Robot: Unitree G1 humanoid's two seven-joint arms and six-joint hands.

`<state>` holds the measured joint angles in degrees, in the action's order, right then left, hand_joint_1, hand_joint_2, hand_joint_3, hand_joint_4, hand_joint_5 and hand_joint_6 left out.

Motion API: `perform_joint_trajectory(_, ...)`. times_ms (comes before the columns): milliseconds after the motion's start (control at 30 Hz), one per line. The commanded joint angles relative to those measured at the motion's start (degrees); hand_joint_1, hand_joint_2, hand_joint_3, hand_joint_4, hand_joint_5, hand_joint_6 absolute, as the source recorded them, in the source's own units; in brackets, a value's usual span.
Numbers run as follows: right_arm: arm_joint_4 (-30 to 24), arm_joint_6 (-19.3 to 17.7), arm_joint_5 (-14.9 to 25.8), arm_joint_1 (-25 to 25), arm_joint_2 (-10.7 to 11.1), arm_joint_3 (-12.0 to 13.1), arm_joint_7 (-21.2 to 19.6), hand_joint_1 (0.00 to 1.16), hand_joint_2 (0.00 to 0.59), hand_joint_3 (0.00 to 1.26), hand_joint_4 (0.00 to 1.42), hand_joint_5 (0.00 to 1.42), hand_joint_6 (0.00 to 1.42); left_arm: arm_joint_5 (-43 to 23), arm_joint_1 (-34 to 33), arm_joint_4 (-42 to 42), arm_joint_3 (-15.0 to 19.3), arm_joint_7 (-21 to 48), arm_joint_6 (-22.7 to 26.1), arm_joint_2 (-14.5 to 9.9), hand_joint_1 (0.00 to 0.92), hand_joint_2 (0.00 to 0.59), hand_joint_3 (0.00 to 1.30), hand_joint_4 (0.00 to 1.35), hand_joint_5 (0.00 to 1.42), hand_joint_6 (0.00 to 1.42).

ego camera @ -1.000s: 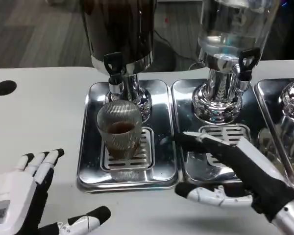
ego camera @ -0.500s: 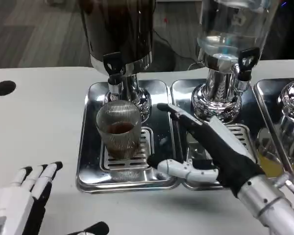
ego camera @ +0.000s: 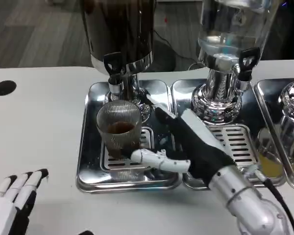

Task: Grasp the cup under the faucet to collect the drink, then remove the cup.

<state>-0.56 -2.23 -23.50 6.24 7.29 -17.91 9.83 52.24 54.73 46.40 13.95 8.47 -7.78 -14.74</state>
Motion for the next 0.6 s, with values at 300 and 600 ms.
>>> perform_joint_trajectory(300, 1.8, 6.0, -5.9, 4.6, -4.8, -3.7, -5.8, 0.24, 0.09, 0.0, 0.0, 0.0, 0.0, -3.6, 2.7, -1.5, 4.7, -1.1, -3.5, 0.2, 0.0, 0.087, 0.12, 0.0, 0.06, 0.32)
perform_joint_trajectory(600, 6.0, 7.3, -6.9, 6.6, -6.2, -4.9, -7.5, 0.24, 0.084, 0.0, 0.0, 0.0, 0.0, -5.5, 3.6, -2.6, 7.1, -0.8, -5.3, -0.1, 0.0, 0.092, 0.13, 0.02, 0.06, 0.33)
